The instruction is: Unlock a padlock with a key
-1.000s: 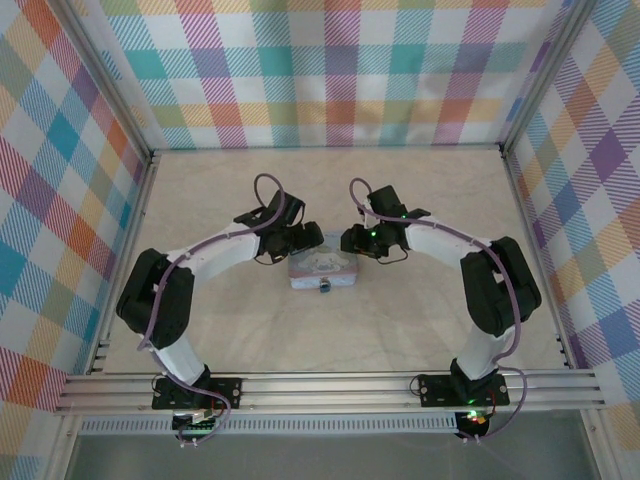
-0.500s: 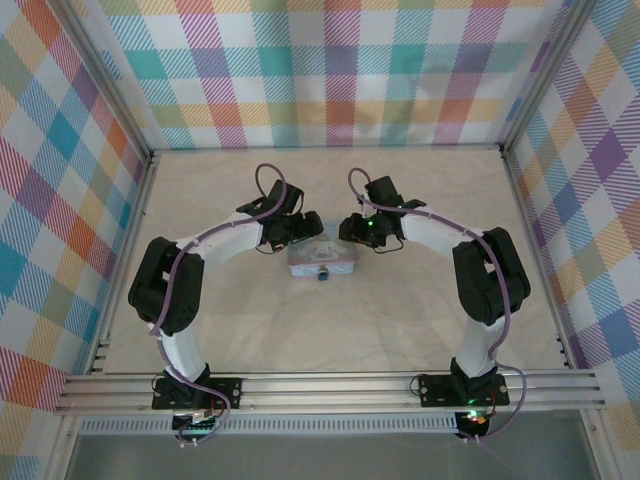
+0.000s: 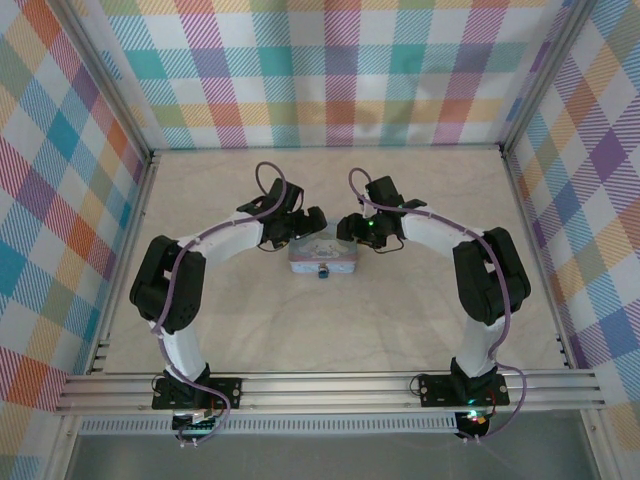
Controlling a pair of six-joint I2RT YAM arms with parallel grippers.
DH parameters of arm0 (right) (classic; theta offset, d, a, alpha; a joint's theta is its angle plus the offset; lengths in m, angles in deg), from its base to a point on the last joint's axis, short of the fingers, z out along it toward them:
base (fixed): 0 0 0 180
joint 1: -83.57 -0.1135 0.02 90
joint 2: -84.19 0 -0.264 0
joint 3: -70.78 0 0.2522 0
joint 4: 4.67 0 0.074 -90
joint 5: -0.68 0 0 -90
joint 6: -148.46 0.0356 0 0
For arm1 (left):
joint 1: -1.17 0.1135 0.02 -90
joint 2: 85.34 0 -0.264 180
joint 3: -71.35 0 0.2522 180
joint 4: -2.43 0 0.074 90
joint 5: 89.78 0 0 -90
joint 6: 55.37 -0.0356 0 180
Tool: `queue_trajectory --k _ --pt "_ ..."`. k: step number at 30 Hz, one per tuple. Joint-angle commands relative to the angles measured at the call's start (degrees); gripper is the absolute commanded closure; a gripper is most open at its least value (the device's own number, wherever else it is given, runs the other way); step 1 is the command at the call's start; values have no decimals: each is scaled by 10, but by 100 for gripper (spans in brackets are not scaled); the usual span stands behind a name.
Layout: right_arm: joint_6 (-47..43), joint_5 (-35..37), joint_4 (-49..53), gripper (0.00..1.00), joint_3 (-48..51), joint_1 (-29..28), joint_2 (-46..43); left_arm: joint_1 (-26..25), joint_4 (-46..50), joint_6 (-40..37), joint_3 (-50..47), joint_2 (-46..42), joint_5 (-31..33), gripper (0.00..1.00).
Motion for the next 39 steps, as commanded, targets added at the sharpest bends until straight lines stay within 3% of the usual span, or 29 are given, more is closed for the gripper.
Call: queue_trajectory --k 1,10,29,39 --pt "-17 13 21 38 -3 13 -34 4 -11 11 -19 -38 -8 2" --pt "-44 75 85 40 -9 53 -57 5 -35 27 -59 -76 -15 3" --pt "-107 142 192 59 -141 55 102 -1 5 62 -225 -281 -13 3" --pt "-115 157 210 62 -168 39 146 -1 1 71 -242 -292 -18 3"
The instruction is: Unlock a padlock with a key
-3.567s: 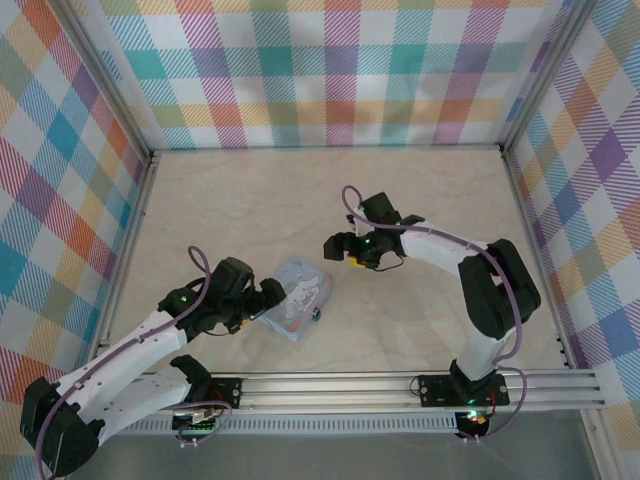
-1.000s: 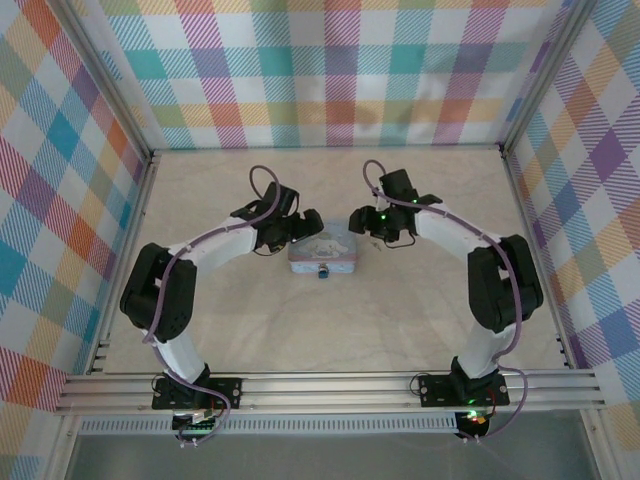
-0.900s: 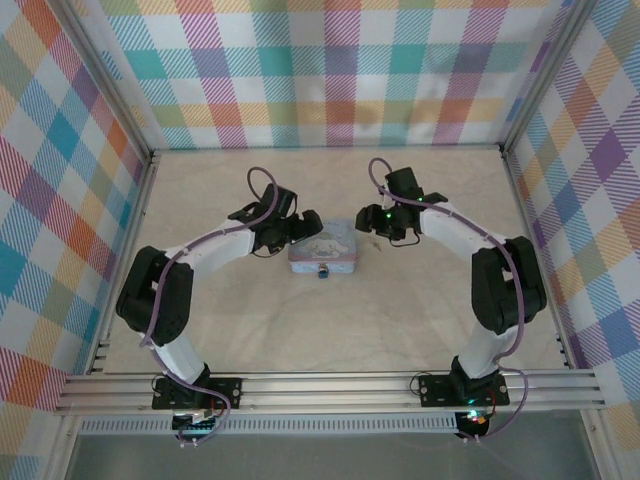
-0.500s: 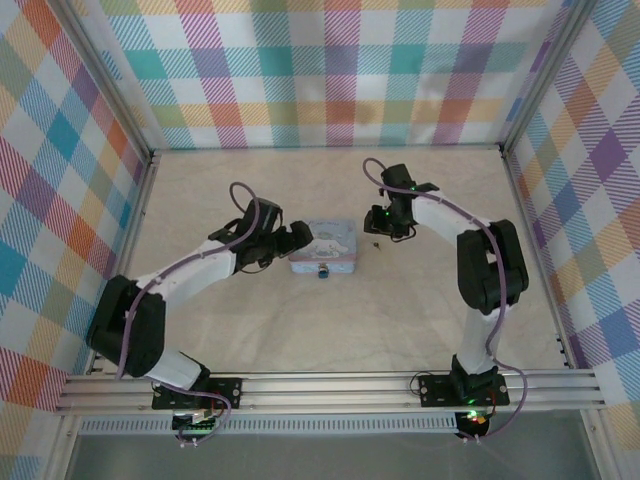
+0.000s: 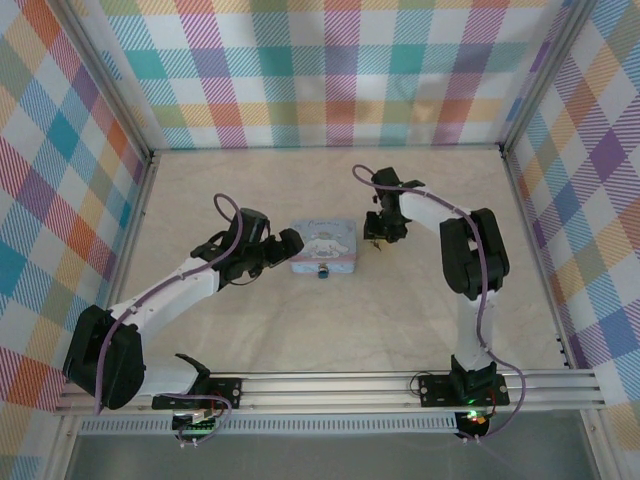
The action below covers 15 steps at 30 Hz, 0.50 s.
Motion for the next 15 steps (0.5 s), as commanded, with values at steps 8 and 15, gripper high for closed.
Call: queue_trajectory --k 8,15 --pt "-14 20 26 66 -26 -11 34 -1 3 12 -15 -1 -4 3" --pt "-19 20 28 84 -24 -12 48 -1 1 16 -21 0 -4 3"
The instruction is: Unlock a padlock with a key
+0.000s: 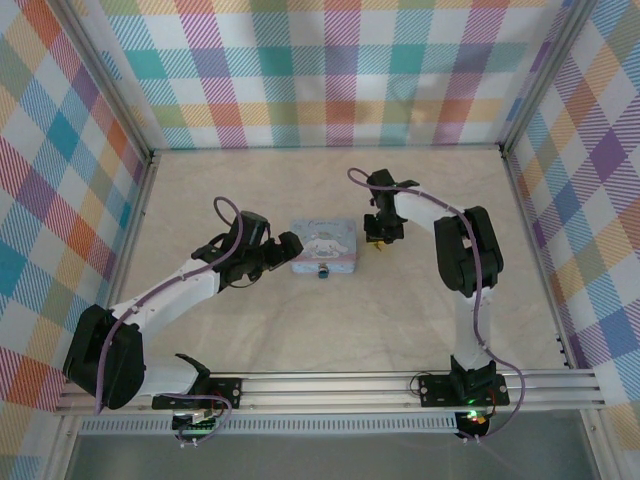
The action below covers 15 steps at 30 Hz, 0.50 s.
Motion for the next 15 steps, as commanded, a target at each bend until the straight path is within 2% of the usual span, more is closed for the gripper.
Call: queue_trajectory --k 1,9,15 --pt "-8 -1 7 86 -2 -5 23 -1 1 5 -9 0 -4 3" --pt "-14 6 -13 99 27 -5 -20 -1 -4 7 -3 12 -10 3" --pt "-14 6 -41 100 56 -4 -79 -1 -4 2 8 17 -10 3"
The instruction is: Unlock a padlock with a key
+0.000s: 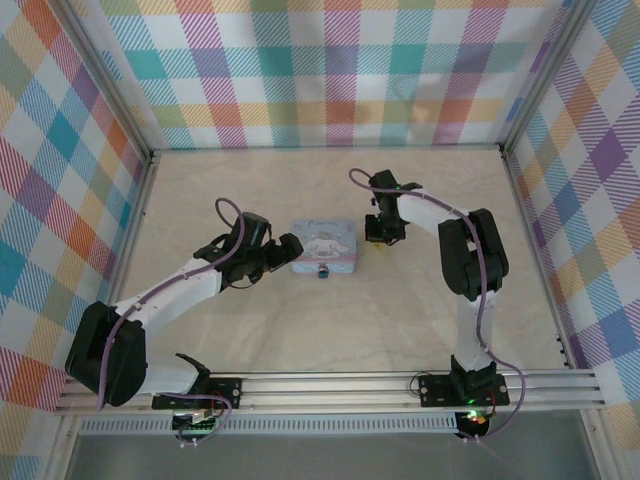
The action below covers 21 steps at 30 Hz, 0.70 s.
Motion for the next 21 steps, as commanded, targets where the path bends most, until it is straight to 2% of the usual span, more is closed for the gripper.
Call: queue_trajectory --k 1,13,21 --pt "-7 2 -14 100 20 -3 -53 -1 -2 -2 13 6 -6 3" --pt "-10 -18 -49 100 67 -1 -190 2 7 -44 70 -2 -13 4" --pt "-17 -79 -82 100 90 -2 -312 13 -3 -77 158 13 -69 15"
